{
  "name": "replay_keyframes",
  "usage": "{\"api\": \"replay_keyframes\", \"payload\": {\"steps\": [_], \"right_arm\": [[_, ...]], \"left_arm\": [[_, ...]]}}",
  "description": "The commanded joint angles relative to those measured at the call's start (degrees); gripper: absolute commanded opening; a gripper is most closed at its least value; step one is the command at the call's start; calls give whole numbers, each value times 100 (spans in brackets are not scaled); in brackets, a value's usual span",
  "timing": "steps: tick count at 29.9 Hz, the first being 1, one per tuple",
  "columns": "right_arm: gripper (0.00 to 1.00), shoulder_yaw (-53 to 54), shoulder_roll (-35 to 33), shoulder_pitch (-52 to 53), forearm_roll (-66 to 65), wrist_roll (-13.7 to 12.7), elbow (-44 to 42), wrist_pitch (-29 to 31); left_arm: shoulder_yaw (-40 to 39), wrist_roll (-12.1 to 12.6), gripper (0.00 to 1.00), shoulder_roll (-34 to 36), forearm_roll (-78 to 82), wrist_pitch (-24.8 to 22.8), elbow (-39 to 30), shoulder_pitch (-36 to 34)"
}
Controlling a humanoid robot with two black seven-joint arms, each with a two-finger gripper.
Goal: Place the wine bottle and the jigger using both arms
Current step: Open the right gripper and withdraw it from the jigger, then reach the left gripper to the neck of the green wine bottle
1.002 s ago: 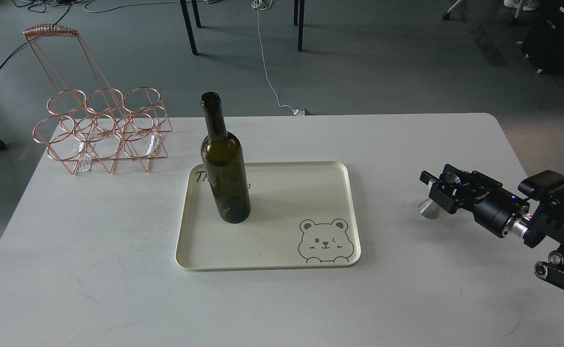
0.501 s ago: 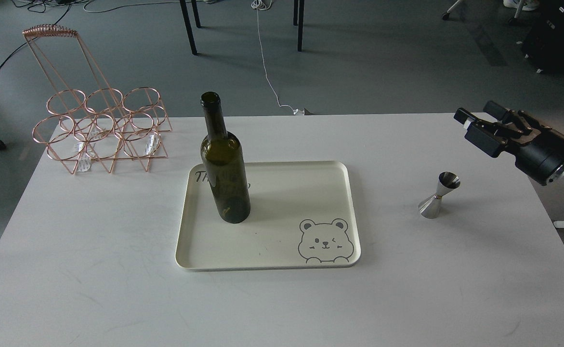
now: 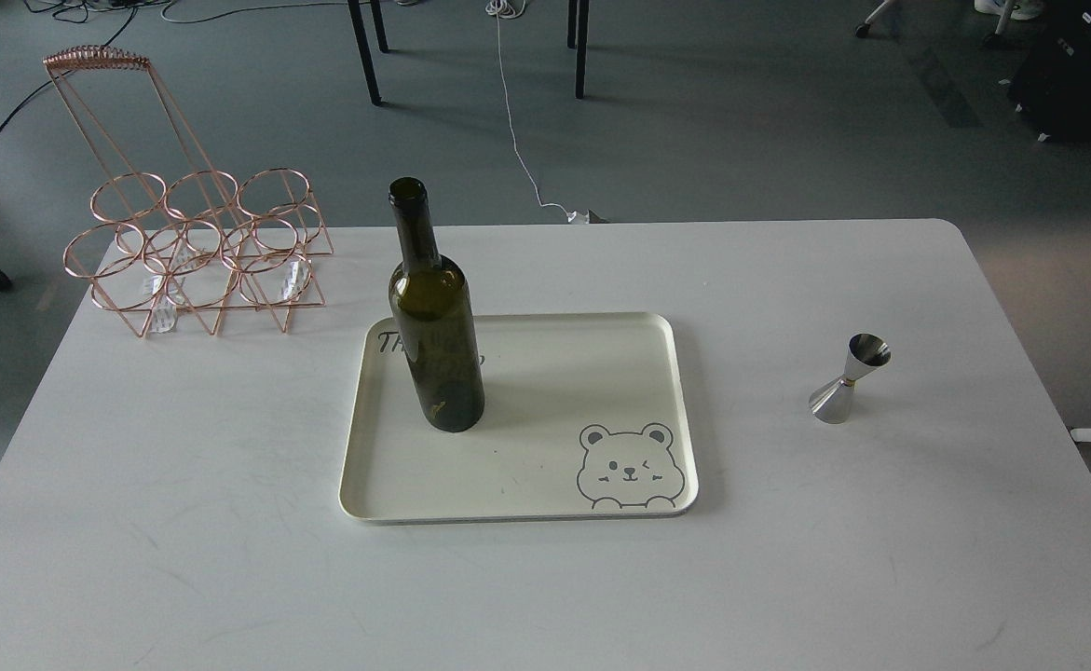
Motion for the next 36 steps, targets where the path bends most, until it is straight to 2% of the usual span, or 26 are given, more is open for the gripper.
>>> {"api": "replay_keyframes", "payload": {"steps": [1, 5, 9, 11, 15, 19, 21, 29, 36], "right_arm": [[97, 637, 494, -1, 777, 2, -1061, 1068], [97, 1341, 925, -1, 1392, 2, -2292, 2474], [98, 1536, 1092, -80, 2279, 2, -3022, 3547], [98, 1527, 1128, -203, 2937, 2, -3155, 3845], [99, 1562, 1137, -466, 3879, 2, -3164, 3845], [99, 1580, 1242, -669, 4294, 2, -3156, 3845], [99, 1588, 1251, -757, 4399, 2, -3138, 3845], [99, 1580, 1304, -836, 4400, 2, -3156, 3845], [99, 1553, 1304, -845, 4391, 2, -3173, 3845]], "left_arm": [[-54, -34, 98, 226, 1152, 2, -870, -26], [-46, -51, 98, 358, 2531, 2, -1977, -17], [-37, -446, 98, 367, 3587, 2, -2909, -17], [7, -482, 98, 332, 4298, 76, -3262, -8], [199, -482, 98, 175, 6177, 287, -3491, 44], [604, -491, 98, 51, 7385, 910, -3553, 44], [771, -500, 98, -37, 7658, 1079, -3606, 36], [1202, -544, 98, -142, 8002, 1237, -3913, 62], [1360, -500, 98, -827, 8291, 1632, -3826, 80]]}}
